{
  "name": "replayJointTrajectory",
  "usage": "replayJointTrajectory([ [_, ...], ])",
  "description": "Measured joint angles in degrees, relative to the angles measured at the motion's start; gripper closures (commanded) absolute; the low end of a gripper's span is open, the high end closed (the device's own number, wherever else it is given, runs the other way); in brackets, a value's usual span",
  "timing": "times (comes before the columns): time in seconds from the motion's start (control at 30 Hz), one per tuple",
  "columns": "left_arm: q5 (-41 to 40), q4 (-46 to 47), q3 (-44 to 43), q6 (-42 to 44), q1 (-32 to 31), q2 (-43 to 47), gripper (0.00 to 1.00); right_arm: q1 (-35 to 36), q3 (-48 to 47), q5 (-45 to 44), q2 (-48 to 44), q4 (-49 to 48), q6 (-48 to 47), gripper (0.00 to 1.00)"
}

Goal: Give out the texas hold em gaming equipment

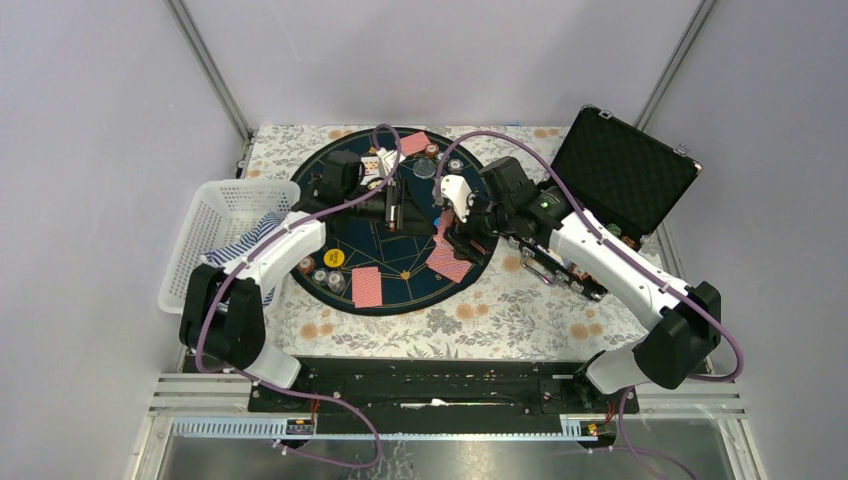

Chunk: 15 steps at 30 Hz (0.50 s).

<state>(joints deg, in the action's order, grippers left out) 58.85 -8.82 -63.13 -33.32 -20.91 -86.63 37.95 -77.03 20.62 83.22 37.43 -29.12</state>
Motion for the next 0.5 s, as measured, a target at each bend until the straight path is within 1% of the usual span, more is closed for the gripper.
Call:
replayJointTrajectory([
  [0.07,1.95,3.96,0.92,-2.58,-1.01,0.00,0.27,0.13,0.00,-0.04,0.13,0.07,-0.04,1.00],
  [0.2,5.62,14.95,4.39,-10.34,-2.36,-0.02,0.32,0.24,0.00,-0.07,0.20,0.09,-0.17,1.00],
  [0.27,6.40,18.25,5.44,-12.92,-2.34,-0.24,0.35,0.26,0.00,-0.09,0.20,0.15,-0.20,1.00],
  [0.4,6.51,20.52,5.53,-14.93,-2.34,-0.85,0.45,0.31,0.00,-0.04,0.20,0.24,-0.20,1.00],
  [0.5,5.66,18.23,4.52,-13.77,-2.34,-1.75,0.50,0.31,0.00,0.11,0.20,0.44,-0.22,1.00],
])
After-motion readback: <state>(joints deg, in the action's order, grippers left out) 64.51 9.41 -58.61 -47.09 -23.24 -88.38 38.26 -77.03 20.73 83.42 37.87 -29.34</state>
